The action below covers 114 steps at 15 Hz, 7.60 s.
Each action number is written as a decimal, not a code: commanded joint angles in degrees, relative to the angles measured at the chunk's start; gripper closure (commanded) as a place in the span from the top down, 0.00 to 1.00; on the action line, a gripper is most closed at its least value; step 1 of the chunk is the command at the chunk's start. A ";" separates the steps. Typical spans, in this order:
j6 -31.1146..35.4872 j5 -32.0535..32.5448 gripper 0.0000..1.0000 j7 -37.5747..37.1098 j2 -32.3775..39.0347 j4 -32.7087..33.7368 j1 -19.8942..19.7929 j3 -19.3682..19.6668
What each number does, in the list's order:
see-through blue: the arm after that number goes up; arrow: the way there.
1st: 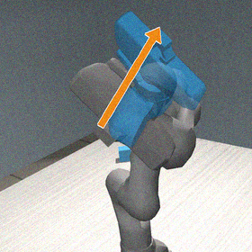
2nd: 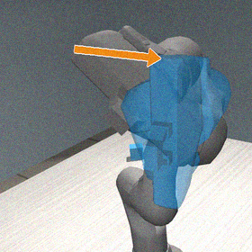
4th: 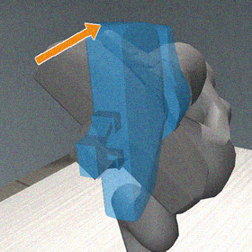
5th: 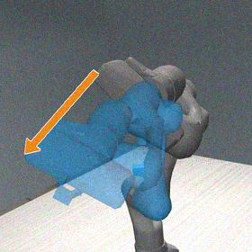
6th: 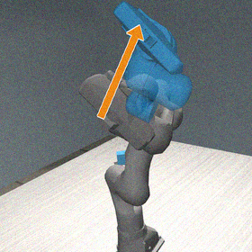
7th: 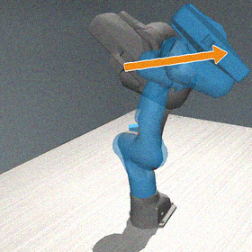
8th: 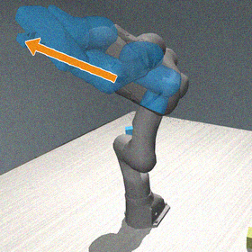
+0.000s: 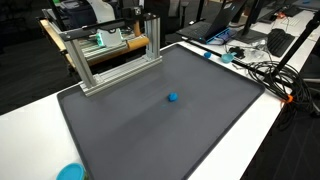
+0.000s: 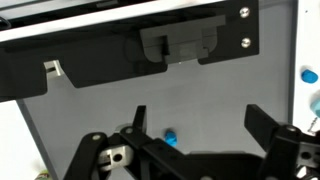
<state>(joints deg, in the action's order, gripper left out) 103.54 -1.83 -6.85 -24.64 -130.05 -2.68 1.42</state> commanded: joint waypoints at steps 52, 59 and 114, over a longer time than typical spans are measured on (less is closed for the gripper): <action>19.83 0.64 1.00 2.75 -17.19 -26.47 2.46 -1.66; 20.27 0.64 0.97 2.33 -15.93 -26.80 2.50 -2.00; 22.31 3.72 0.74 4.09 -17.38 -28.51 3.06 -2.66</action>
<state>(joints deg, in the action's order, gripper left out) 126.77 2.55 -3.23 -39.72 -157.00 0.40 -1.69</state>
